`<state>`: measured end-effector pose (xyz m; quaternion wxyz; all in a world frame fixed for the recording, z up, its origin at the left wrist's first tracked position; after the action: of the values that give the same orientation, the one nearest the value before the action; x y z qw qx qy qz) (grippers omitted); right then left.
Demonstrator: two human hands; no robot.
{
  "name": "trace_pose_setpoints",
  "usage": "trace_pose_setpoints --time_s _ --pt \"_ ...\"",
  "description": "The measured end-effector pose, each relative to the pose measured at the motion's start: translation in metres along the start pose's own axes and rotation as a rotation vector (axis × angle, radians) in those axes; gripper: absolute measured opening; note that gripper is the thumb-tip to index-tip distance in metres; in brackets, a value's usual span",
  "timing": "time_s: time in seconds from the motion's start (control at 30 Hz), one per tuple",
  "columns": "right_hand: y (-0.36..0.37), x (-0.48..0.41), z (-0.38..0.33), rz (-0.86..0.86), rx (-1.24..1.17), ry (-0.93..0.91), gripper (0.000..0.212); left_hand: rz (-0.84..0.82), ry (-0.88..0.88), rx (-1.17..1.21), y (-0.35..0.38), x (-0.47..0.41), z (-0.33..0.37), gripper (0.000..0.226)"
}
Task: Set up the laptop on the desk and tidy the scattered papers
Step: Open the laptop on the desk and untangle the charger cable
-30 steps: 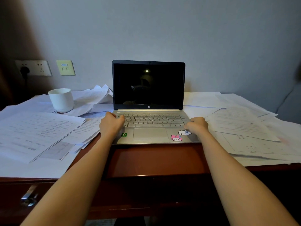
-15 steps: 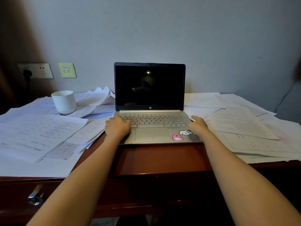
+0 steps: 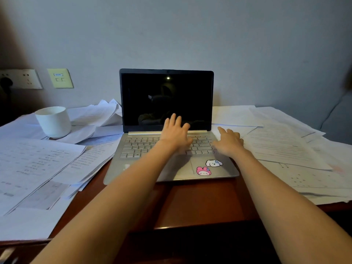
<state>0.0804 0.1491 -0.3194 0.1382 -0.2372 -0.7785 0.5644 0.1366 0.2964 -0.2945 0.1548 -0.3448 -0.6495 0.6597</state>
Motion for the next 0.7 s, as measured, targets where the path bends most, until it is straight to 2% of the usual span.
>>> trace_pose_setpoints --time_s 0.27,0.47,0.7 --pt "-0.012 -0.08 0.044 -0.051 0.131 0.094 0.061 -0.058 0.245 -0.047 0.004 -0.094 0.055 0.055" --pt "-0.05 -0.111 0.048 -0.142 0.272 0.117 0.061 -0.122 0.308 -0.048 -0.029 -0.151 0.078 0.056" --pt "-0.111 -0.118 0.03 -0.24 0.314 0.172 0.061 -0.235 0.282 -0.007 -0.078 -0.177 0.077 0.056"
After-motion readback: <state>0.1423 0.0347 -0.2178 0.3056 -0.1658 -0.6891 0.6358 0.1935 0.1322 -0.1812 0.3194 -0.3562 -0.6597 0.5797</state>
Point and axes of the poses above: each hand's wrist, its own x-axis away from the middle knuckle, its own y-axis out of the palm, z = x × y, the point moved 8 cm from there along -x, towards the middle knuckle, and after that the axes turned 5 degrees about y, right-handed, at the moved point
